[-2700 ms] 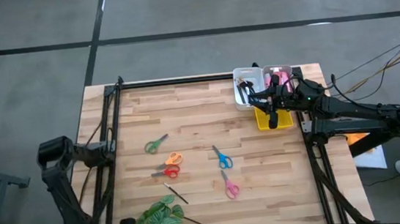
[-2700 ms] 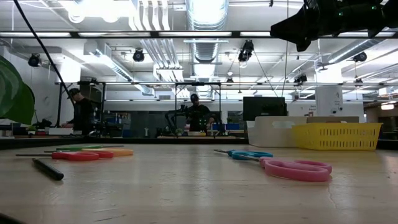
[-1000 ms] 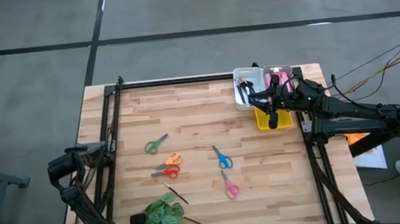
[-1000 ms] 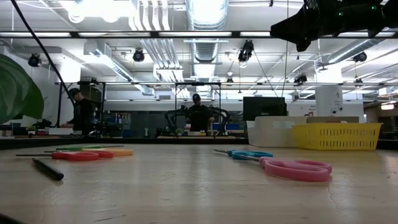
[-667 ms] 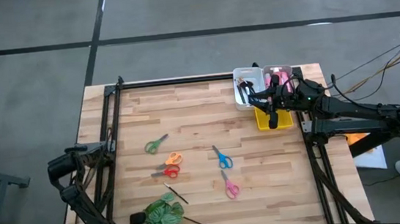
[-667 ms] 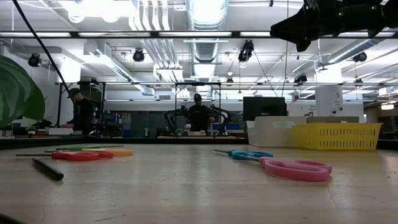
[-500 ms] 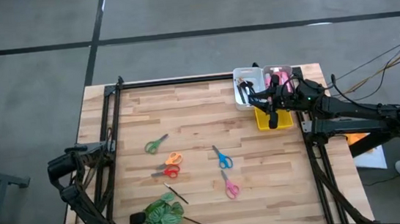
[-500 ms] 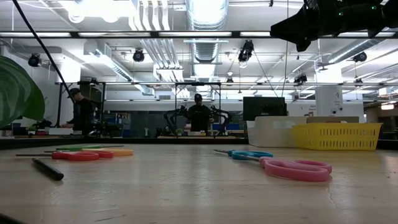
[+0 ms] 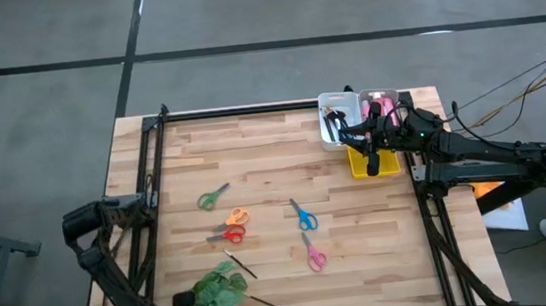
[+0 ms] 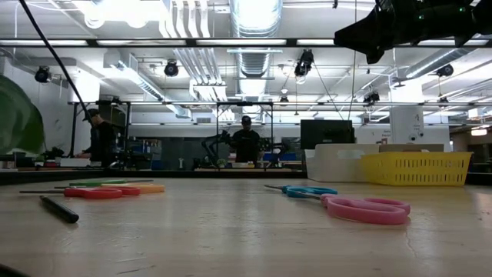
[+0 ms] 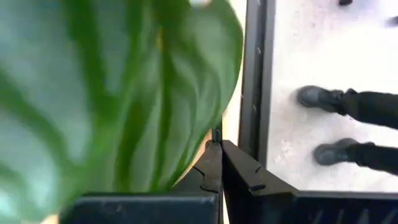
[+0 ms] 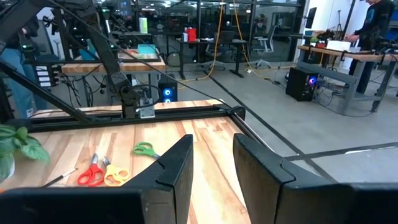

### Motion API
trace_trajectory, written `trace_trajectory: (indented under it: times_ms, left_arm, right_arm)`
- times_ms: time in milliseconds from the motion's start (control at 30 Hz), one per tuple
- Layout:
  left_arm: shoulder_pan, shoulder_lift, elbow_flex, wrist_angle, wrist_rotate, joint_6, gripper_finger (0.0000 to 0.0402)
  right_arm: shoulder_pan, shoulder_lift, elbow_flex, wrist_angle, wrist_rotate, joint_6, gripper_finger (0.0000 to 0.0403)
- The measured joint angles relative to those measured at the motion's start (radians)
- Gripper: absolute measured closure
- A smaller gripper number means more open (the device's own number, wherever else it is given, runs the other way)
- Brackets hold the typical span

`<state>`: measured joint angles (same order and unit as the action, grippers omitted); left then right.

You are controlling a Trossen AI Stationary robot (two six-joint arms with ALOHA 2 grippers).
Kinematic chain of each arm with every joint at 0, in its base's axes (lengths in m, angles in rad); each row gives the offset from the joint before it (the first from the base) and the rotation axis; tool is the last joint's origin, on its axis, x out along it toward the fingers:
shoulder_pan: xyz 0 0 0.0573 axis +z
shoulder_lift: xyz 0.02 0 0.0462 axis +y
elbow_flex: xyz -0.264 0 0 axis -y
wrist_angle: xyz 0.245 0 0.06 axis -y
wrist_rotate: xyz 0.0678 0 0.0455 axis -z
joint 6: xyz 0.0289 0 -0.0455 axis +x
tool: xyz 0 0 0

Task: Pick & Place Paint Supplies
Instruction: Put the black paint brush into the white bin

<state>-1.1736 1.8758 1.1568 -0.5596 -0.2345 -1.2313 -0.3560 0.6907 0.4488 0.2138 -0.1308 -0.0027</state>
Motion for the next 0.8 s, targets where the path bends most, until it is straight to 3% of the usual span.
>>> trace_trajectory:
  times_ms: [567,800]
  left_arm:
    - [0.0,-0.111,0.008,0.03,-0.047,0.013,0.0401]
    - [0.0,-0.195,0.009,0.098,-0.089,0.172,0.0401]
  right_arm:
    - [0.0,0.0,0.0,0.0,0.0,0.001,0.029]
    - [0.0,0.0,0.0,0.0,0.0,0.001,0.029]
